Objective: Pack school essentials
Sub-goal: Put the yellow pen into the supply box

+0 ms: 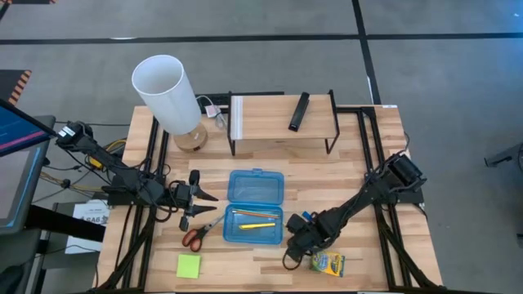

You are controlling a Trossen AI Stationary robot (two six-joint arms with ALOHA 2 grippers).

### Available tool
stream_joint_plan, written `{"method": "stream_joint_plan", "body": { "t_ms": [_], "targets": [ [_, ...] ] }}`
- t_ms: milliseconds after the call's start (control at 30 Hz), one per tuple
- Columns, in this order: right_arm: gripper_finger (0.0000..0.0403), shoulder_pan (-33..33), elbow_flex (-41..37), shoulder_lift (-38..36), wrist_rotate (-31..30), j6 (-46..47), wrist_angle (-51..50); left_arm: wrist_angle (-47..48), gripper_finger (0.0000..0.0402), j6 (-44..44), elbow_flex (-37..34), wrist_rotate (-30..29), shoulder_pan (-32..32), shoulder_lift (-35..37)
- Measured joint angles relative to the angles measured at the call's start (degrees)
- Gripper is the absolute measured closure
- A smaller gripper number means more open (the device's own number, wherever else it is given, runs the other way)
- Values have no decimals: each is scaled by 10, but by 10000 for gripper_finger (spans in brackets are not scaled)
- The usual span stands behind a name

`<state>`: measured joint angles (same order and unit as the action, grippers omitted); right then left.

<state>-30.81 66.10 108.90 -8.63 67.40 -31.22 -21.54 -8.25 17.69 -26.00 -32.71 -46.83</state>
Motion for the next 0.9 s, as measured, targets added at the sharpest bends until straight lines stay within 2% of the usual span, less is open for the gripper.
{"method": "stream_joint_plan", "body": {
  "t_ms": [333, 567, 900],
  "targets": [
    [266, 17, 0, -30, 9, -35, -39, 1, 299, 0, 0, 0, 0, 0],
    [266, -1, -1, -36, 15, -75, -70, -2, 299, -1, 0, -1, 0, 0],
    [266, -44, -4, -32, 11, -57, -124, -3, 299, -2, 0, -2, 0, 0]
  ]
}}
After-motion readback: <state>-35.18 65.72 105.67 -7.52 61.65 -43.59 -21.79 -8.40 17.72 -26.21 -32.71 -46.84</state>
